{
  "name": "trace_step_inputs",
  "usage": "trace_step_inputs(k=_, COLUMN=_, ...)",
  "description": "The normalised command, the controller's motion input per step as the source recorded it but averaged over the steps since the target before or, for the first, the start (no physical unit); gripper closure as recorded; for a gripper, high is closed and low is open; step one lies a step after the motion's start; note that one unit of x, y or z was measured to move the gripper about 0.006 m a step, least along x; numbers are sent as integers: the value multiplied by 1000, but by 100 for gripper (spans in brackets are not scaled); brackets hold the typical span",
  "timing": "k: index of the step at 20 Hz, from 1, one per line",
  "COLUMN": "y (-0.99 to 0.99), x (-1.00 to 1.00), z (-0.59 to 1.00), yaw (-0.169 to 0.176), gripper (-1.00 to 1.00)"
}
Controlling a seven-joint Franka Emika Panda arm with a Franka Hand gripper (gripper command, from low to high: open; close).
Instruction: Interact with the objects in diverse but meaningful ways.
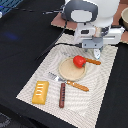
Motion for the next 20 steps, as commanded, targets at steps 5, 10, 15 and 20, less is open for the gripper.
trace_step_inputs(k=5, y=0, x=133, z=-163, yaw=-3, gripper=100)
trace_step_inputs(k=10, y=173, x=-106, z=390, yaw=-3, gripper=100)
trace_step_inputs(k=15, y=345, x=-747, z=874, yaw=0, gripper=100)
trace_step_inputs(k=20, y=406, x=-865, z=1000, yaw=0, gripper=100)
